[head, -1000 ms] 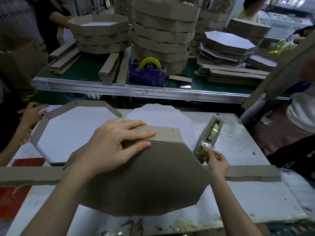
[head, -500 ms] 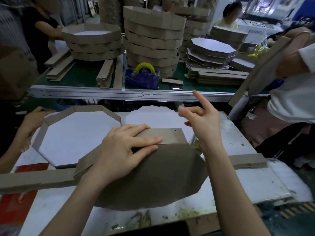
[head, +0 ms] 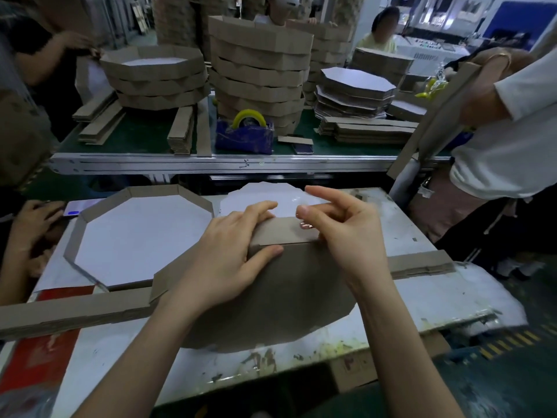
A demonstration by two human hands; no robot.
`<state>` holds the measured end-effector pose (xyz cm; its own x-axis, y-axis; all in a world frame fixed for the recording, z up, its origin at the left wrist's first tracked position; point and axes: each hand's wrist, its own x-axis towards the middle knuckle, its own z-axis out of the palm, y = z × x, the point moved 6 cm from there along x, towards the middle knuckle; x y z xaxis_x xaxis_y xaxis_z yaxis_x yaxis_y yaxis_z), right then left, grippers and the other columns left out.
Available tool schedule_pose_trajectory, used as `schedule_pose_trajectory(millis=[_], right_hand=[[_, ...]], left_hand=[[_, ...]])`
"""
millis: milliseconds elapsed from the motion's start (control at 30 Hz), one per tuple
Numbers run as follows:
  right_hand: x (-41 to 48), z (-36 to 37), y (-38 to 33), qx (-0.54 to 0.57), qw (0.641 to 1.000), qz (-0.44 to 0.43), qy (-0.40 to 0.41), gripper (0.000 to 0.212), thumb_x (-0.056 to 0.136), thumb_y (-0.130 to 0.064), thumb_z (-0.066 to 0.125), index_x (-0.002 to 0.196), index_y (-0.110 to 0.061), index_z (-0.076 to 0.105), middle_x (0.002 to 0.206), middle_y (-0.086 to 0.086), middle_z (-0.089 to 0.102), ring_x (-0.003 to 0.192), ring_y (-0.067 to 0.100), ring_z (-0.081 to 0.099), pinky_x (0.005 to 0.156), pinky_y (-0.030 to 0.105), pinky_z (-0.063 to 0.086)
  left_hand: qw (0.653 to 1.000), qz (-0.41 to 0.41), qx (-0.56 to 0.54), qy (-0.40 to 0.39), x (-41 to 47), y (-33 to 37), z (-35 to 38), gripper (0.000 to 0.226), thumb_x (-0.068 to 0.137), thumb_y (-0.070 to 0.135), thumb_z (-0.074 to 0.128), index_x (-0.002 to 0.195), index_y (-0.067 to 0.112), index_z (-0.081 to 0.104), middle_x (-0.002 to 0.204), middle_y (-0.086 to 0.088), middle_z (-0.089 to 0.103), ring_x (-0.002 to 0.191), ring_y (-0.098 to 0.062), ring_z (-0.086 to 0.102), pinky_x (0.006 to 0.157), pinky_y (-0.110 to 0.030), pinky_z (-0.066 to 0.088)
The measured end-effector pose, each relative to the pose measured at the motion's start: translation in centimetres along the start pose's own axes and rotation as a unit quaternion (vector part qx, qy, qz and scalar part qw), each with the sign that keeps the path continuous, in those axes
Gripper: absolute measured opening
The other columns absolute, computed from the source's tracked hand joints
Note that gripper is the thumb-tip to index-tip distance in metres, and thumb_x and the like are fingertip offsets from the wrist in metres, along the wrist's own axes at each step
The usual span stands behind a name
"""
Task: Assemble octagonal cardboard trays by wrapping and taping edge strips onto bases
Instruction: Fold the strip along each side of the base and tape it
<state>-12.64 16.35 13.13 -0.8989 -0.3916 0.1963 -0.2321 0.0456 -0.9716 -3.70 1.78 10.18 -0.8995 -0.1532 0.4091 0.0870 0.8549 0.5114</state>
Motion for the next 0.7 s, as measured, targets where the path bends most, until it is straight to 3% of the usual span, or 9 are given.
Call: schedule_pose_trajectory(millis=[67, 200, 367, 467, 700], right_hand=[[-0.5, -0.3, 0.0, 0.003, 1.000, 0.012, -0.008, 0.031, 0.085, -0.011, 0.076, 0.116, -0.017, 0.069, 0.069, -0.002, 0.074, 0.060, 0.004, 0.066, 0.053, 0.016, 0.048], [-1.6, 0.0, 0.7, 0.007, 0.999, 0.037, -0.029, 0.030, 0.086, -0.006, 0.075, 0.116, -0.006, 0.068, 0.061, -0.001, 0.071, 0.048, 0.002, 0.059, 0.051, 0.014, 0.047], [-2.7, 0.5, 1.4, 0.051, 0.997, 0.054, -0.018, 0.024, 0.088, -0.003, 0.072, 0.112, -0.006, 0.067, 0.069, 0.006, 0.074, 0.059, 0.007, 0.067, 0.054, 0.016, 0.051], [-3.1, 0.6, 1.5, 0.054, 0.997, 0.058, -0.020, 0.024, 0.089, -0.002, 0.071, 0.112, -0.005, 0.066, 0.072, 0.008, 0.075, 0.061, 0.009, 0.069, 0.056, 0.017, 0.053], [-3.7, 0.8, 2.1, 0.080, 0.994, 0.075, -0.016, 0.025, 0.087, -0.001, 0.072, 0.111, -0.007, 0.065, 0.069, 0.008, 0.074, 0.058, 0.010, 0.067, 0.054, 0.018, 0.053]], left_hand=[[1.000, 0.002, 0.004, 0.002, -0.1, 0.0, 0.0, 0.060, 0.091, 0.044, 0.060, 0.144, 0.031, 0.034, 0.129, 0.014, 0.056, 0.113, 0.000, 0.036, 0.090, -0.017, 0.022], [1.000, 0.015, 0.006, 0.008, -0.3, 0.4, -0.1, 0.059, 0.092, 0.042, 0.059, 0.144, 0.031, 0.033, 0.128, 0.010, 0.058, 0.112, -0.005, 0.038, 0.089, -0.019, 0.022], [0.998, 0.049, 0.024, 0.013, -0.7, 1.1, -0.2, 0.044, 0.091, 0.042, 0.052, 0.132, 0.041, 0.036, 0.109, 0.022, 0.051, 0.104, -0.005, 0.042, 0.087, -0.030, 0.031], [0.998, 0.056, 0.029, 0.018, -0.8, 1.1, -0.2, 0.036, 0.092, 0.041, 0.051, 0.126, 0.041, 0.041, 0.109, 0.025, 0.050, 0.107, -0.006, 0.046, 0.087, -0.031, 0.033], [0.994, 0.062, 0.091, -0.001, -1.0, 1.4, 0.0, 0.043, 0.094, 0.046, 0.036, 0.131, 0.037, 0.058, 0.126, 0.004, 0.060, 0.113, -0.020, 0.054, 0.088, -0.037, 0.038]])
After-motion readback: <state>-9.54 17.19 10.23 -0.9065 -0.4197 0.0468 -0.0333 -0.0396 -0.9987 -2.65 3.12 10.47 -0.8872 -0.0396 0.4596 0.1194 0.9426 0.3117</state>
